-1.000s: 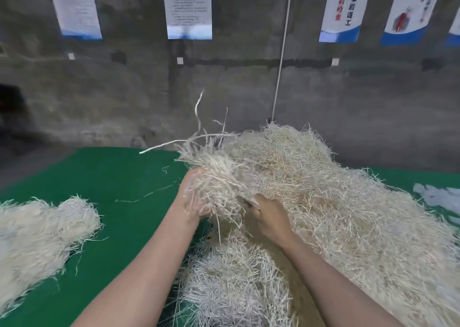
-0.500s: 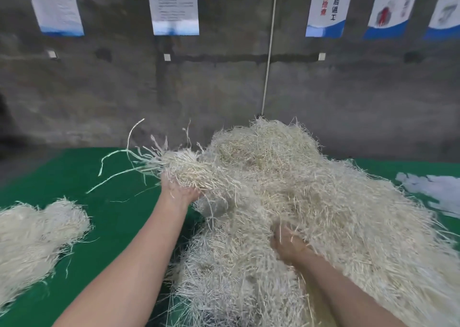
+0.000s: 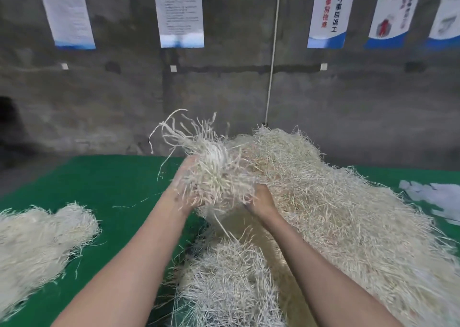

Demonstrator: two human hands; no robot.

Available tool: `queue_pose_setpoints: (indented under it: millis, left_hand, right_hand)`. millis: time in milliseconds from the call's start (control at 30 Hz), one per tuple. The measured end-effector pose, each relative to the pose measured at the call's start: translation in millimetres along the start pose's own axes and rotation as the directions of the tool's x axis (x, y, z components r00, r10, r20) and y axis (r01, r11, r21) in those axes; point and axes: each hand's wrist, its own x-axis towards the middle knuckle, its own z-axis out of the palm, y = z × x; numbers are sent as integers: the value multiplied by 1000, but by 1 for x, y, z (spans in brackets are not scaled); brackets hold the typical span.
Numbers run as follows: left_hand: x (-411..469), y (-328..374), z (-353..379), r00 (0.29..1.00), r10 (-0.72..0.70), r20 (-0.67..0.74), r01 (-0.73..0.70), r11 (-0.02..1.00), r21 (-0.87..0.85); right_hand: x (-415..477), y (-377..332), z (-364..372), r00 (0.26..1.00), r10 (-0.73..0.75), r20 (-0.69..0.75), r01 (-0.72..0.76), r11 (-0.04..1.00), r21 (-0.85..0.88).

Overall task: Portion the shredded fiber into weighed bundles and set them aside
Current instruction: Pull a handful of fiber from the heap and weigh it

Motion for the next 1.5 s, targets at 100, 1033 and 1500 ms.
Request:
queue_pose_setpoints:
  millis: [100, 1033, 1500]
  left_hand:
    - [1, 1, -2, 831, -205, 518, -153, 811, 565]
    - [-23, -37, 12, 766, 581, 274, -482, 239, 843]
    - [-52, -51, -129, 951, 300, -77, -263, 913, 312]
  right_hand:
    - [12, 2, -14, 994, 66, -86, -47, 979, 200]
    - [-34, -58, 16, 958, -142, 248, 15, 891, 454]
    - [-82, 15, 74, 923, 343, 173, -377, 896, 236]
